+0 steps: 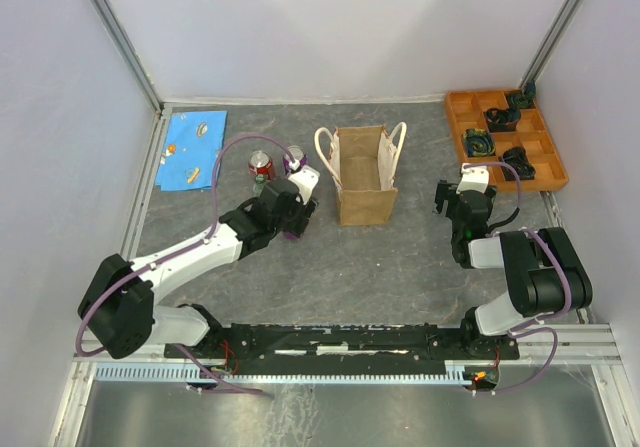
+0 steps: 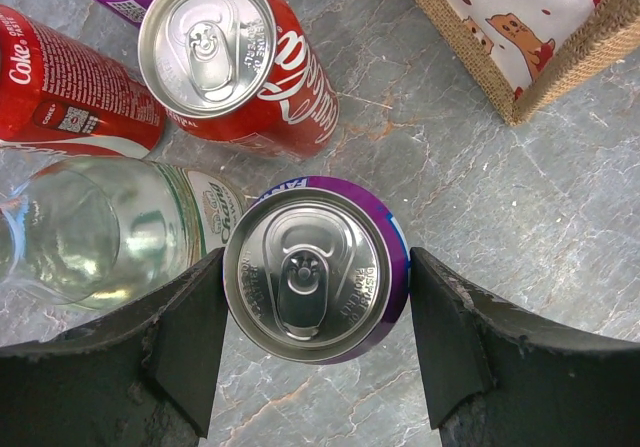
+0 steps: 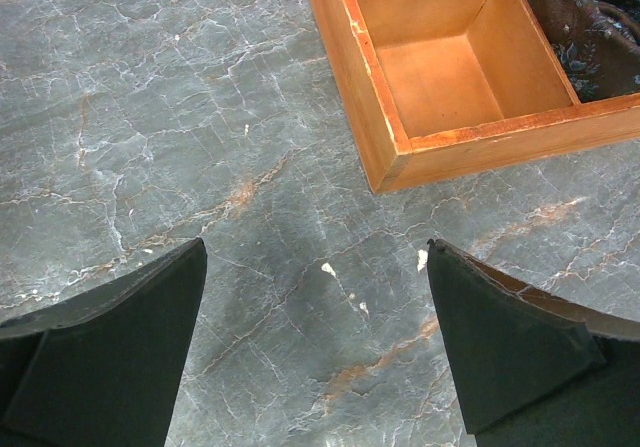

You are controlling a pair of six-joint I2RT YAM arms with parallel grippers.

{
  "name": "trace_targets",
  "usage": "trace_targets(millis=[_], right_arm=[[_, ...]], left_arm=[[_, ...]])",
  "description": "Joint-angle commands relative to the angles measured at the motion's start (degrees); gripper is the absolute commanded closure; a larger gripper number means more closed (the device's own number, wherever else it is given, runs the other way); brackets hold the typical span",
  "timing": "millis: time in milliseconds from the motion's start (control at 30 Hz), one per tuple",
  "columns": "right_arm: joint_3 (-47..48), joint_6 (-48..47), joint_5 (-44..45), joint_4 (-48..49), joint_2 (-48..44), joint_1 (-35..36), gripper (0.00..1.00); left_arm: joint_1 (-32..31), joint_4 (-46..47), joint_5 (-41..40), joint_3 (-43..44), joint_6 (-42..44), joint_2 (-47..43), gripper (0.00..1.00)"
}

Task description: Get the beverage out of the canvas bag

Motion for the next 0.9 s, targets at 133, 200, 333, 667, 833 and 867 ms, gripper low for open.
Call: trace_targets(millis=[133, 200, 333, 667, 833, 867], right_arm=[[0.99, 0.43, 0.26, 1.83, -0.7, -0.21, 0.01], [0.99, 0.43, 0.26, 1.83, -0.71, -0.19, 0.01], [0.95, 0.39, 0.26, 1.83, -0.7, -0.19, 0.01], [0.98, 0.38, 0.26, 1.85, -0.71, -0.21, 0.01], [0.97, 0.38, 0.26, 1.83, -0.74, -0.18, 0.01], [0.99, 0.42, 0.26, 1.83, -0.69, -0.21, 0.01]], left_arm=[[-0.09, 7.04, -1.35, -1.19, -3.25, -1.35, 0.84], [-0.1, 7.14, -1.59, -1.74, -3.42, -1.46, 0.78], [-0.05, 6.89, -1.85, -2.15, -3.94, -1.37, 0.51], [-0.08, 5.4, -2.74, 0.1, -3.96, -5.19, 0.01], [0.21, 4.39, -5.09, 4.58, -4.14, -9.67, 0.01], [0.52, 4.14, -5.37, 5.67, -4.07, -10.37, 0.01]])
